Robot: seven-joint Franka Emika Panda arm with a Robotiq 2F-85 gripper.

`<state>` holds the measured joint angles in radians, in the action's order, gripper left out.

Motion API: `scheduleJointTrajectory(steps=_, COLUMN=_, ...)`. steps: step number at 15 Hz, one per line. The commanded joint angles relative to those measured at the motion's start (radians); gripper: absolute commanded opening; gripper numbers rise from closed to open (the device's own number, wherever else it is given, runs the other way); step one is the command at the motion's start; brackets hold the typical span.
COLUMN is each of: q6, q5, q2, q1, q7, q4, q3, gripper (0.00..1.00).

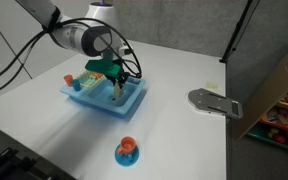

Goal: Put the white container in the sink

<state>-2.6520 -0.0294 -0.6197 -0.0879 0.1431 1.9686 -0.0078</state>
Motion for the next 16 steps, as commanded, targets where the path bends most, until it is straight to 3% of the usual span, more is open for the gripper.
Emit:
scheduleJointTrajectory(steps=1, q6=0.006, q5=0.012, q2=-0.063, q1=-0.006, q7=-0.006, q4=-0.059, q3=-0.002, gripper=0.08)
scheduleJointTrajectory(steps=13, q6=-0.012, q5=0.002, q2=-0.116, q1=-0.025, q7=0.018, q4=-0.093, q3=0.022, gripper=0.11)
scheduleJointTrajectory(steps=14, q6=-0.013, q5=0.003, q2=-0.116, q1=-0.026, q7=0.019, q4=-0.093, q3=0.022, gripper=0.5)
scheduleJointTrajectory(steps=16, q6=-0.014, q5=0.003, q2=-0.116, q1=-0.027, q7=0.02, q4=-0.093, q3=0.022, gripper=0.65)
